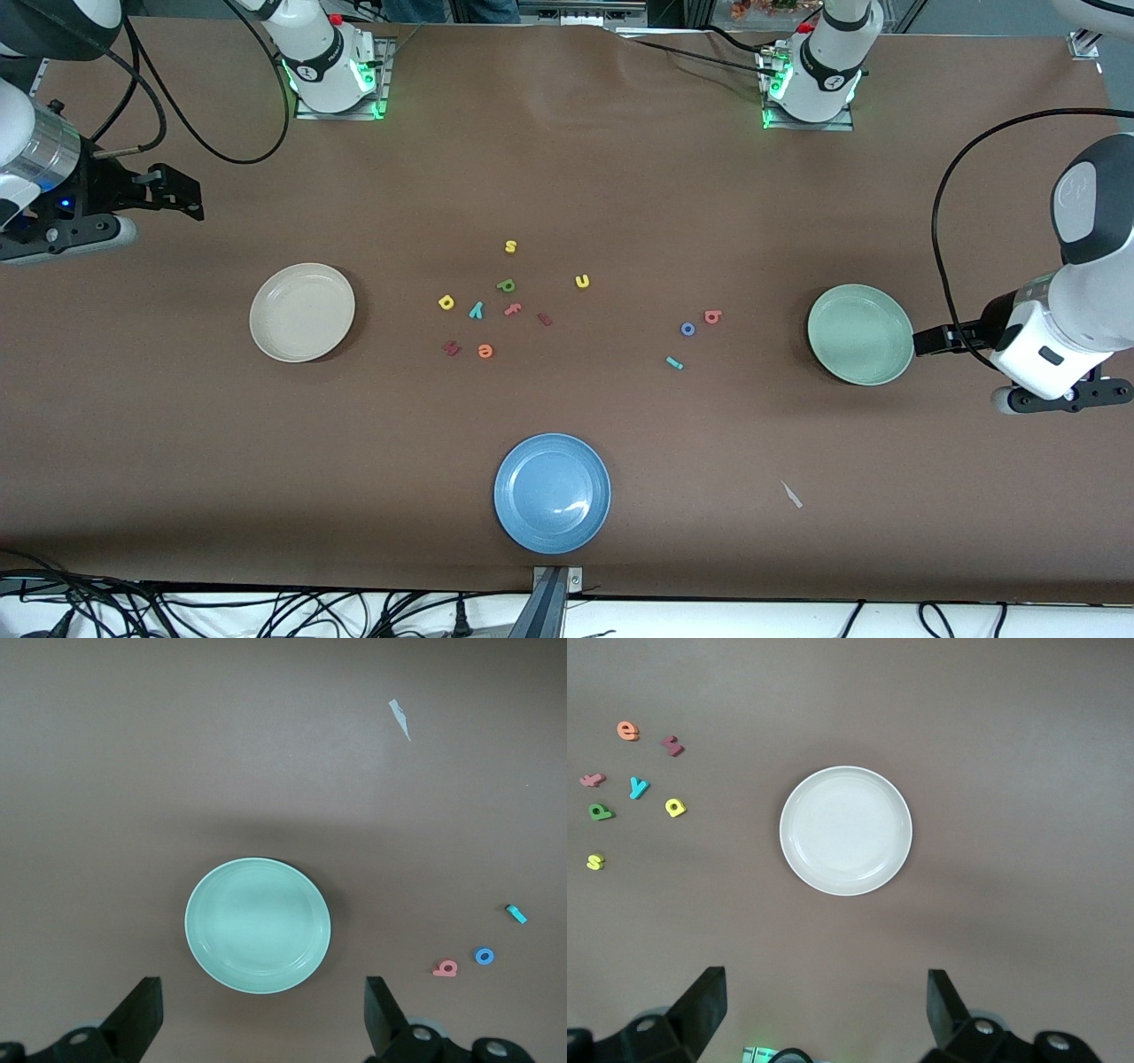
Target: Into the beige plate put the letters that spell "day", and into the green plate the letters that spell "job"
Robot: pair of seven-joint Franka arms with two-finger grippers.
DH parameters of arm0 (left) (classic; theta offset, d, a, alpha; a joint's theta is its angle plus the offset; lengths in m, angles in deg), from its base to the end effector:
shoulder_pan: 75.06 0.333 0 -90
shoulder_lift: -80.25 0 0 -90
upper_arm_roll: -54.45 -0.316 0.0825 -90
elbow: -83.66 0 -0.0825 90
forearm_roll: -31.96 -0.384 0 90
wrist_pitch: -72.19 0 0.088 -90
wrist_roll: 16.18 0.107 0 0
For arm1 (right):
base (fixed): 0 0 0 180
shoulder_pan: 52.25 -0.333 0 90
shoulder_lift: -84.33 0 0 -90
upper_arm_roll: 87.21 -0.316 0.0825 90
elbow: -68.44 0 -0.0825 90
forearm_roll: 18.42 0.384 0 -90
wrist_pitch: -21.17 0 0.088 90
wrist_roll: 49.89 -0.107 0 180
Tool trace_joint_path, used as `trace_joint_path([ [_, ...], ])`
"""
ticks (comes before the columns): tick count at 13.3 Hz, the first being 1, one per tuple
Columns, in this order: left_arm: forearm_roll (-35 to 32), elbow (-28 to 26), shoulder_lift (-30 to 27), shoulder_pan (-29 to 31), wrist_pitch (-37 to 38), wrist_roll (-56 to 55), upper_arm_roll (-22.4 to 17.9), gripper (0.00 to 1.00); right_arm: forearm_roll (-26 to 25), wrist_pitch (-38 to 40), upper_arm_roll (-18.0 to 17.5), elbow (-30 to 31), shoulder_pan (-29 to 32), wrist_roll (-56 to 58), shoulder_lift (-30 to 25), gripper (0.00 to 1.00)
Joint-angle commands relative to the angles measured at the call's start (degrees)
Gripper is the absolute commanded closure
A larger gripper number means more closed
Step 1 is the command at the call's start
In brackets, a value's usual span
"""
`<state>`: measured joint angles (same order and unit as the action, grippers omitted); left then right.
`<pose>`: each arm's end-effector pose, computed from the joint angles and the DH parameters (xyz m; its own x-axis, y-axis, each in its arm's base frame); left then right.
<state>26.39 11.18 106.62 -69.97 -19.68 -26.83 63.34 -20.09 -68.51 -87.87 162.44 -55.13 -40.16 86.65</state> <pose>0.6803 -0.0135 0.4877 0.9862 0.1242 -0.1093 0.1195 -0.9916 -0.0485 0.5601 0.0314 0.5687 0.9662 0.2289 -0.1188 0.2315 -0.9728 0.0085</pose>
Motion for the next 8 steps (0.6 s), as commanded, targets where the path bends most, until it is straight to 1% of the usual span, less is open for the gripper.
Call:
trace_joint_path([
  [1, -0.9, -2.0, -1.7, 0.4, -0.6, -0.2, 0.2, 0.00, 1.1, 1.1, 0.3, -1.0, -0.2, 0.7, 0.3, 0.01],
  [8, -0.9, -2.0, -1.7, 0.4, -0.6, -0.2, 0.2, 0.00, 1.1, 1.4, 0.3, -0.8, -0.2, 0.7, 0.3, 0.00],
])
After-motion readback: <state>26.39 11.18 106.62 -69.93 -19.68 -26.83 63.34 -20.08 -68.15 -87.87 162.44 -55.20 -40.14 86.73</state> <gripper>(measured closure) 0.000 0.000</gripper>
